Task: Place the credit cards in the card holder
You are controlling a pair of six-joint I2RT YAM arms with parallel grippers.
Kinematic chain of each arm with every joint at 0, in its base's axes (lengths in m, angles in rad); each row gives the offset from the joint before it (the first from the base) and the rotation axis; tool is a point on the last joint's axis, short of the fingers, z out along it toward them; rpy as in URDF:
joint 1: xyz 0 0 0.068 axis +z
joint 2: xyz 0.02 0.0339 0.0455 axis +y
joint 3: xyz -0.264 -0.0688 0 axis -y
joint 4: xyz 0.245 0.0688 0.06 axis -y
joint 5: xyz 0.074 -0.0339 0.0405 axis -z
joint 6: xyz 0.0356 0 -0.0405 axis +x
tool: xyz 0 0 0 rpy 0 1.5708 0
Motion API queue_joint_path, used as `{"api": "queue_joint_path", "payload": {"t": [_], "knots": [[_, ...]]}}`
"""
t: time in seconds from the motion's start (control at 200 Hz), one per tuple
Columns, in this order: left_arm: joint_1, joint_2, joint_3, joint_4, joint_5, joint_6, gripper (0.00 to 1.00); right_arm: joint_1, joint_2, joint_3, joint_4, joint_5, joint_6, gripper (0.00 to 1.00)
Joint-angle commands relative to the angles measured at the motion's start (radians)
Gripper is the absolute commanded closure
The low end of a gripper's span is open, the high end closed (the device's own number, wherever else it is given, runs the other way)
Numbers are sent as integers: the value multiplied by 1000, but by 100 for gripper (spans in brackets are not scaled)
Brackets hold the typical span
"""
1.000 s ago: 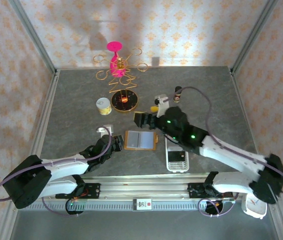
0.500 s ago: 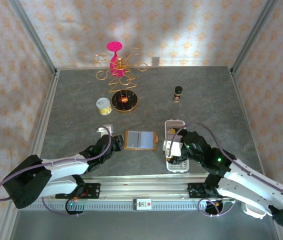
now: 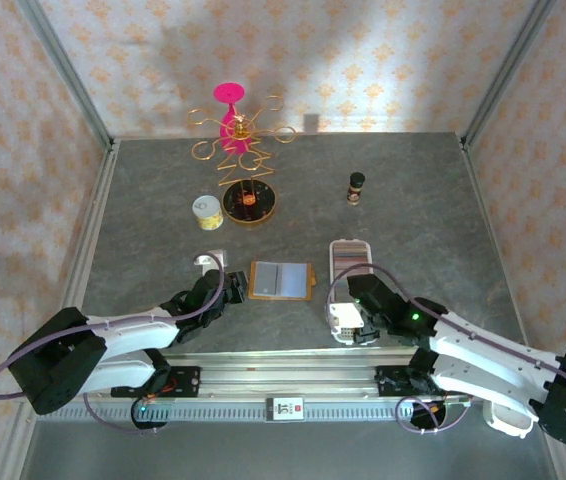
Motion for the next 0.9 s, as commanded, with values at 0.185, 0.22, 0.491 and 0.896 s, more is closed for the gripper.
{"api": "queue_joint_path", "payload": {"t": [0.185, 0.22, 0.491, 0.896], "knots": [[2, 3, -3, 22, -8, -5, 70, -3, 107, -28, 106, 118, -45, 0], [2, 3, -2, 20, -8, -4, 70, -4, 119, -29, 118, 127, -42, 0], [2, -2, -3, 18, -8, -4, 70, -29, 194, -2, 183, 187, -31, 0], [2, -4, -4, 17, -8, -6, 70, -43, 159, 37, 106, 121, -18, 16]]}}
